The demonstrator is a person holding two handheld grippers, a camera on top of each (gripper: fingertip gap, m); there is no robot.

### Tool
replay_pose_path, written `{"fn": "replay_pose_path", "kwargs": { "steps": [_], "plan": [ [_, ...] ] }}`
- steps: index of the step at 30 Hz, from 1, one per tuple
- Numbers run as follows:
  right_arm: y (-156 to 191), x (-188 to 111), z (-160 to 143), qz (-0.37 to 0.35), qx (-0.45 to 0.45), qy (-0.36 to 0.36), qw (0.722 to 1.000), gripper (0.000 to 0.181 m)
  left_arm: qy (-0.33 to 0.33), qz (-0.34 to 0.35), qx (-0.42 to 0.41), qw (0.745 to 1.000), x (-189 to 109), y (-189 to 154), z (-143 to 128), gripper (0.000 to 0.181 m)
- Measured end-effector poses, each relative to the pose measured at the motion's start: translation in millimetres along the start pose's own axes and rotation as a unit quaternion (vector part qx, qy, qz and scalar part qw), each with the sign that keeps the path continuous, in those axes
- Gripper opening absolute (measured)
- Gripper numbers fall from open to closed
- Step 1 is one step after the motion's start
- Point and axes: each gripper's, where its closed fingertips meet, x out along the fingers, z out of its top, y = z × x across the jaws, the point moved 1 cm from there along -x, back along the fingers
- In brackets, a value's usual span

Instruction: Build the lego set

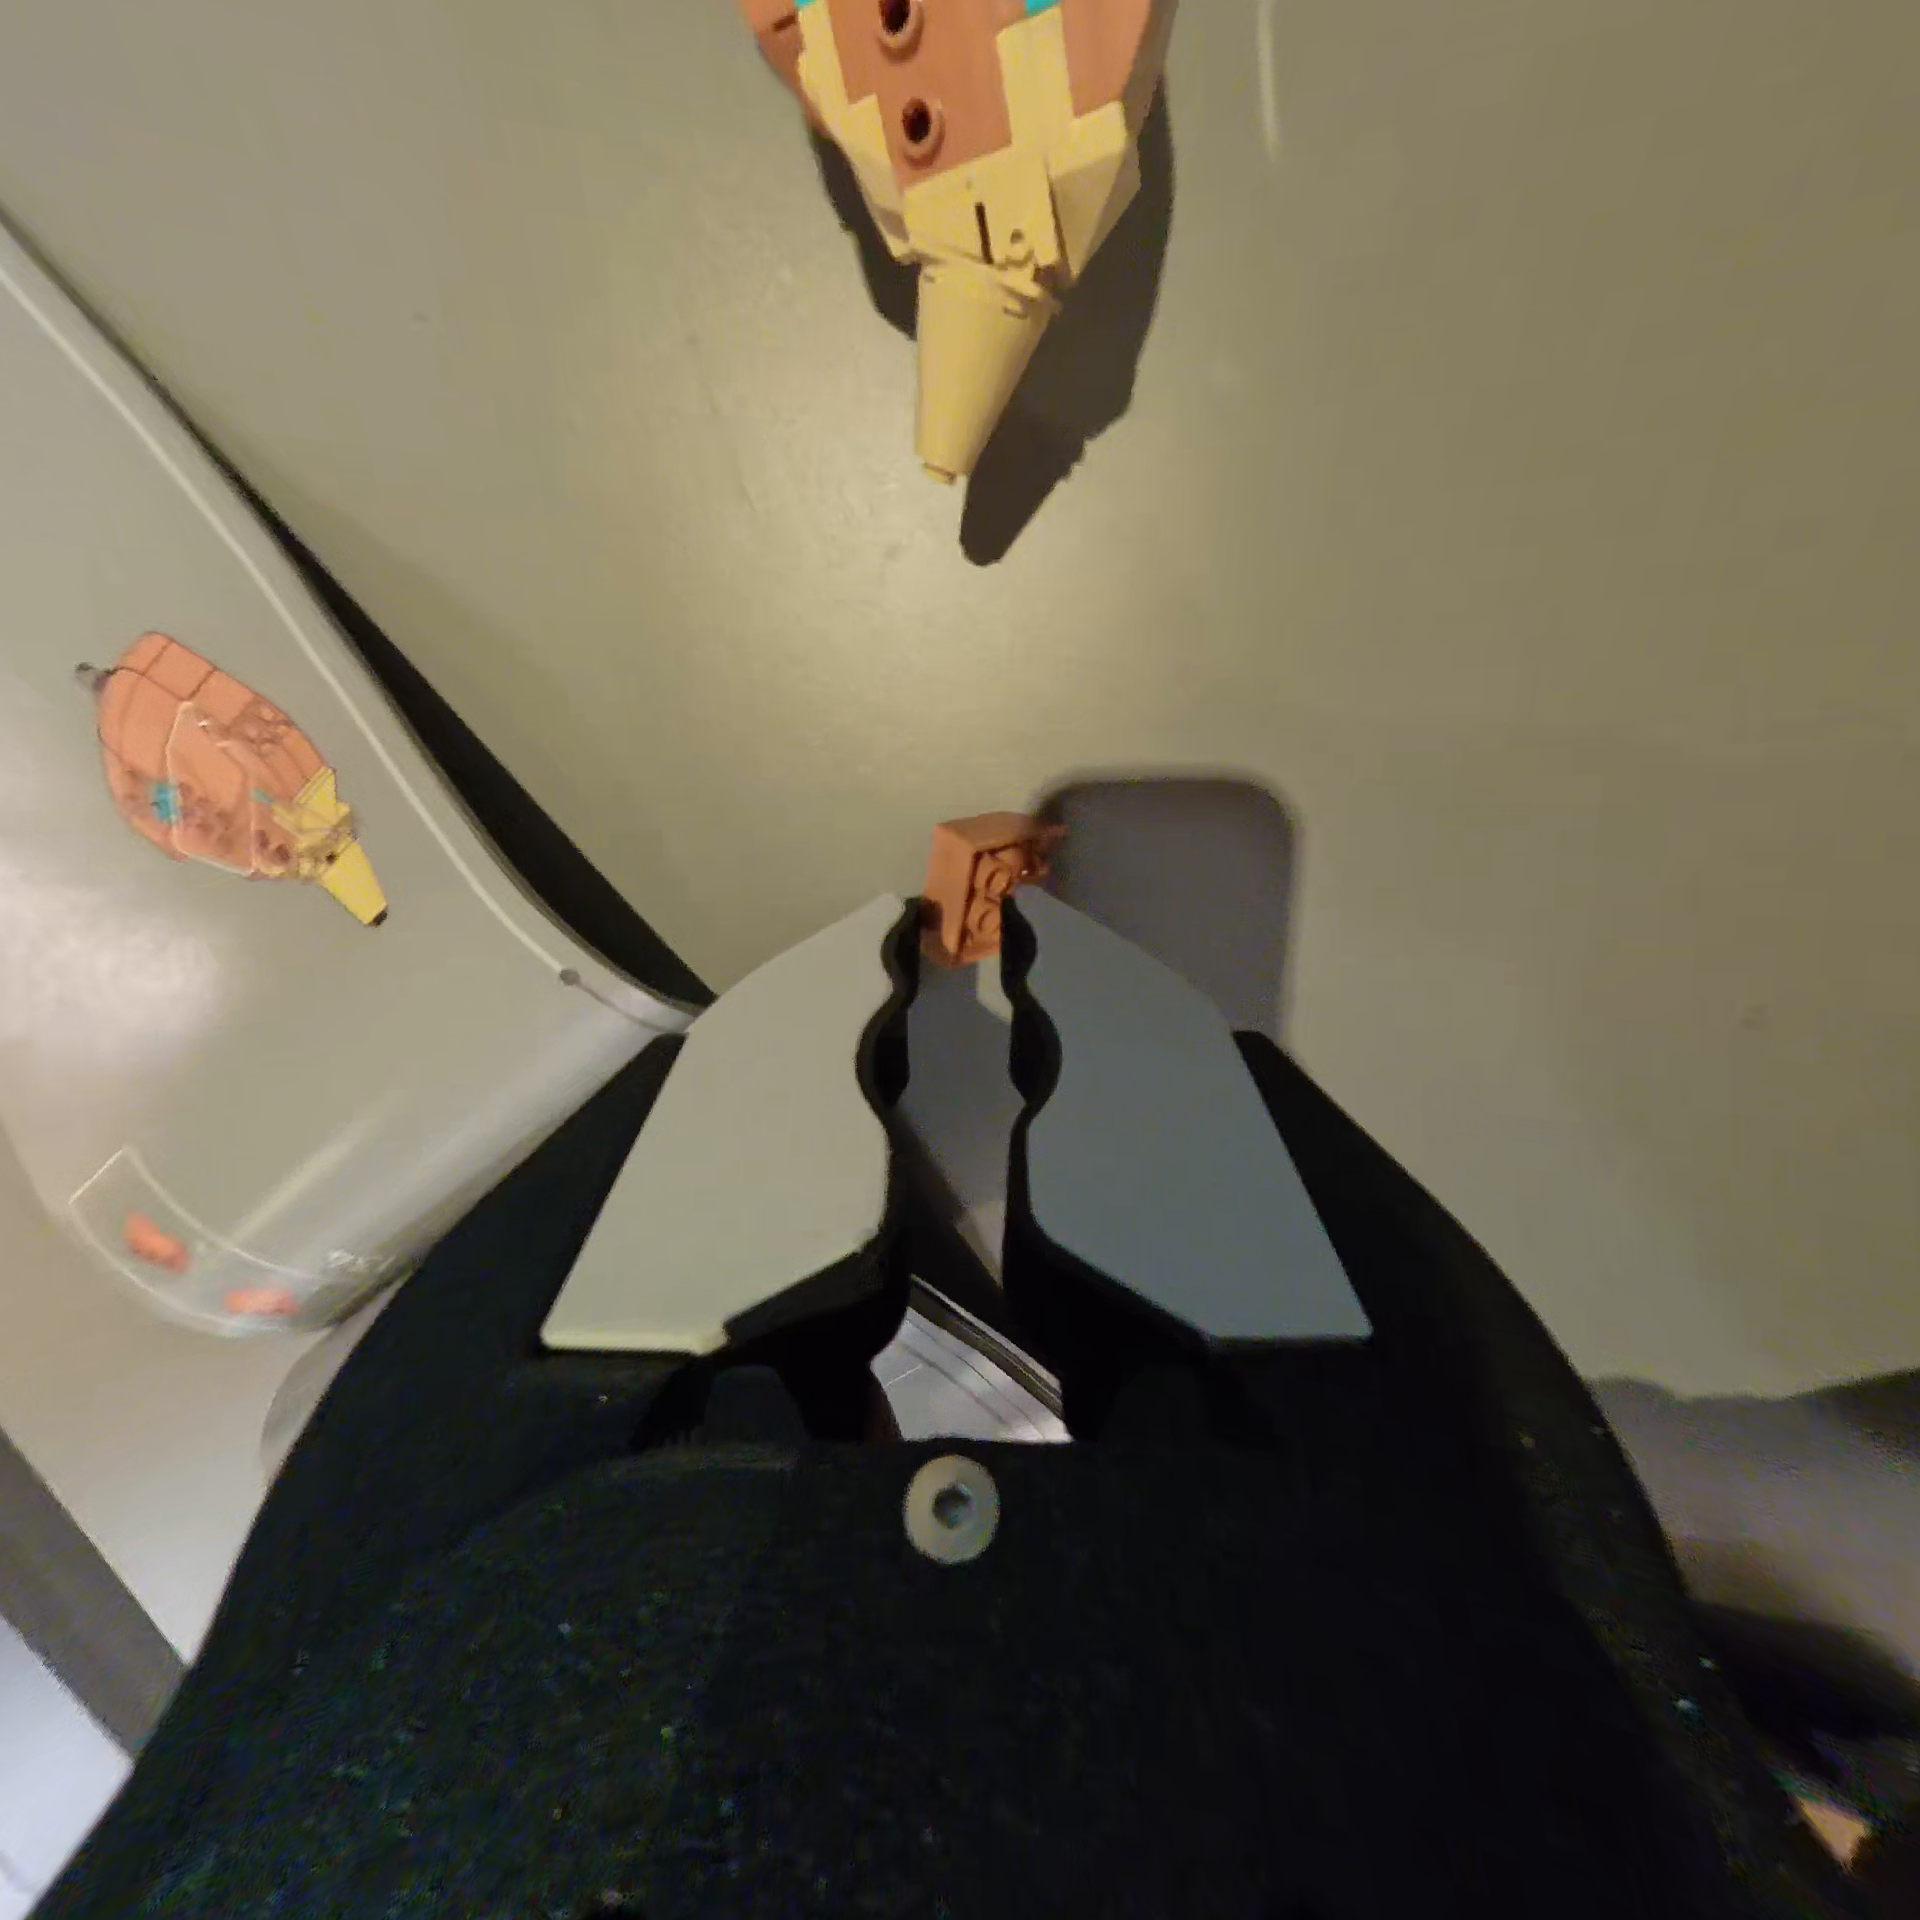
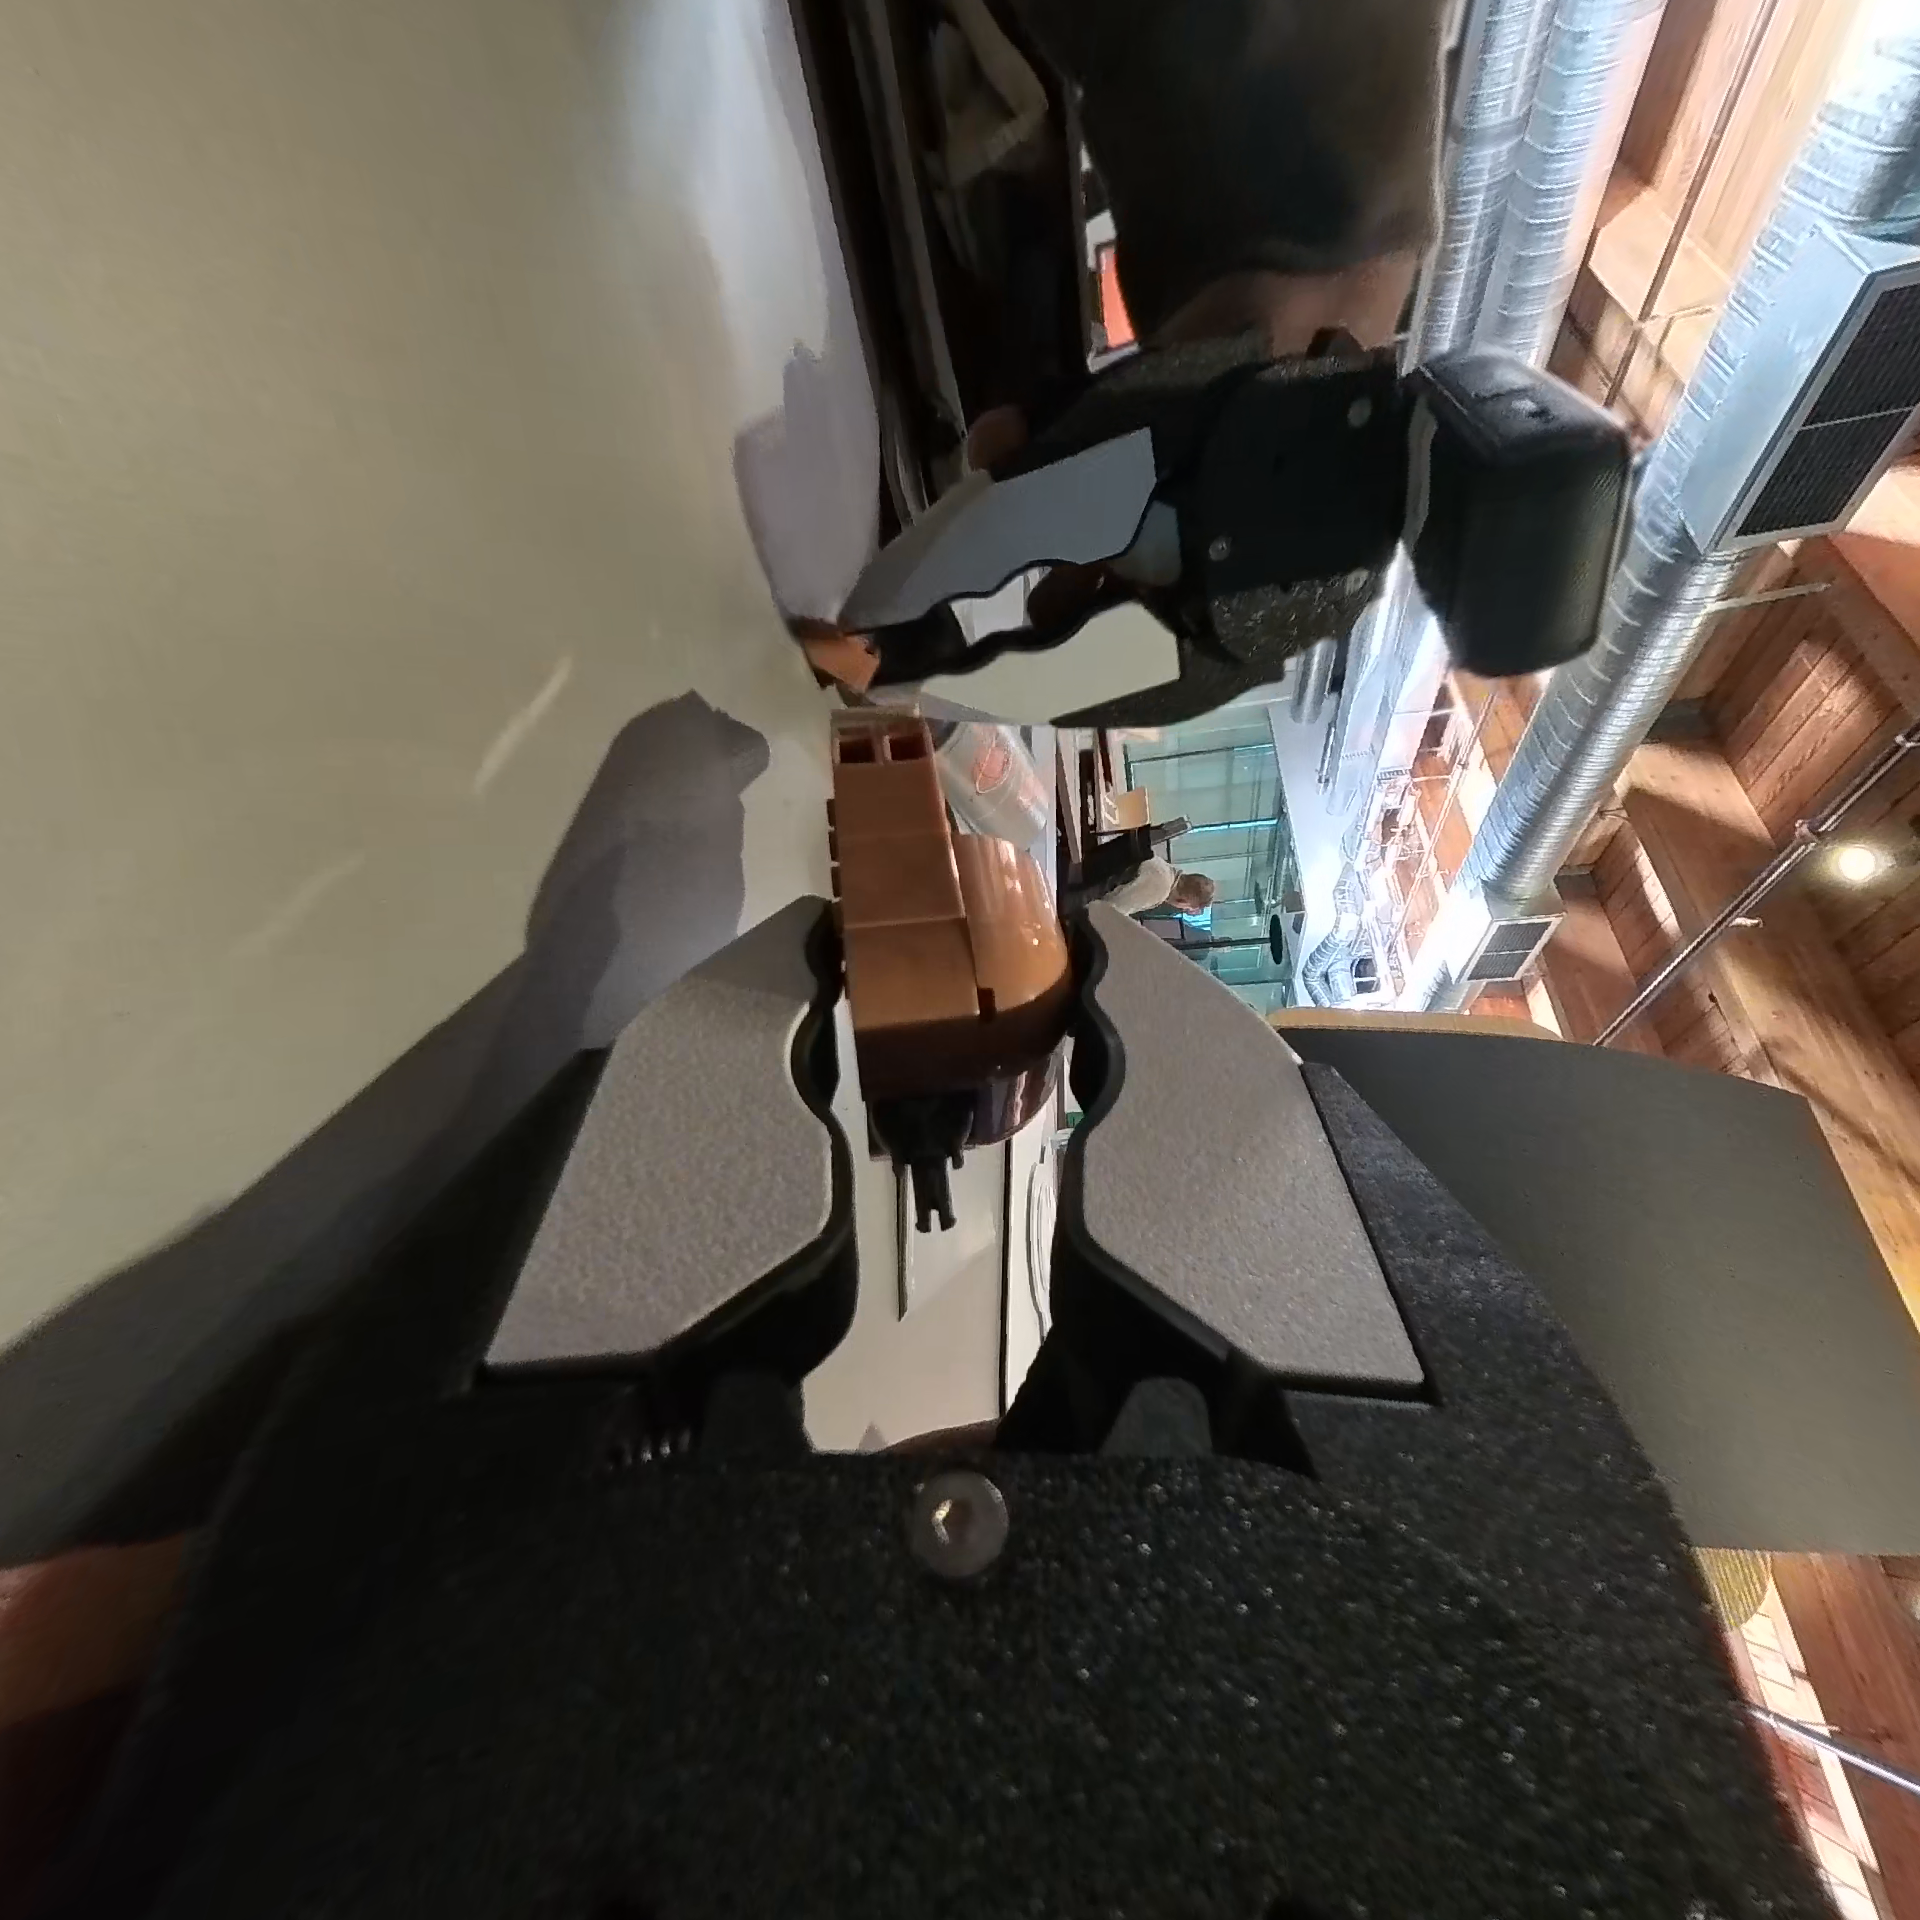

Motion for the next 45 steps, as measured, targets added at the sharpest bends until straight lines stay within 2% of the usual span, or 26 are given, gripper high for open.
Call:
{"fn": "replay_pose_path", "kwargs": {
  "steps": [4,6,10,13,14,17,22,26,29,32,36,39,42,45],
  "plan": [
    [-0.9,0.1,-0.3,-0.002,0.0,0.001,1.0,0.041,0.003,0.107,-0.012,0.994,-2.4,6.5,-0.1,0.014],
    [-1.6,0.3,-1.2,-0.005,-0.002,0.004,1.0,0.042,0.001,0.205,-0.027,0.978,-8.2,17.7,2.3,0.014],
    [-1.9,0.8,-2.0,-0.006,-0.003,0.007,1.0,0.042,0.025,0.423,-0.072,0.903,-27.3,34.6,0.3,0.015],
    [-1.9,1.0,-2.5,-0.006,-0.005,0.008,1.0,0.042,0.086,0.49,-0.06,0.866,-25.8,23.4,-4.4,0.015],
    [-1.9,1.0,-2.7,-0.007,-0.005,0.009,1.0,0.042,0.1,0.494,-0.056,0.862,-22.7,17.9,-4.5,0.015],
    [-2.2,1.0,-2.9,-0.008,-0.007,0.01,1.0,0.042,0.098,0.45,-0.083,0.884,-7.0,-2.7,-3.7,0.018],
    [-1.6,1.1,-3.2,-0.006,-0.008,0.01,1.0,0.042,-0.006,0.378,-0.173,0.909,-9.1,-25.4,7.1,0.025],
    [-0.6,1.4,-2.6,-0.004,-0.009,0.009,1.0,0.041,-0.085,0.321,-0.266,0.905,-21.3,-16.6,-1.1,0.03],
    [-0.2,1.2,-2.9,-0.003,-0.01,0.011,1.0,0.042,-0.079,0.302,-0.282,0.907,-18.9,-2.3,-16.9,0.033],
    [1.0,1.5,-4.4,0.004,0.001,0.013,1.0,0.042,-0.076,0.238,-0.298,0.921,-4.9,-0.4,-21.0,0.034],
    [5.4,3.3,-3.9,0.043,0.047,0.011,0.998,0.042,-0.102,0.172,-0.334,0.921,-0.3,-1.9,-18.1,0.021],
    [12.9,6.7,-6.0,0.088,0.069,0.013,0.994,0.042,-0.11,0.174,-0.327,0.922,-0.4,-3.5,-16.6,0.02],
    [21.0,11.7,-12.8,0.121,0.05,0.029,0.991,0.042,-0.133,0.19,-0.322,0.918,-2.3,-3.5,-10.2,0.016],
    [23.8,13.3,-14.3,0.148,0.041,0.03,0.988,0.041,-0.128,0.204,-0.31,0.92,0.4,-3.7,-7.2,0.016]
  ]
}}
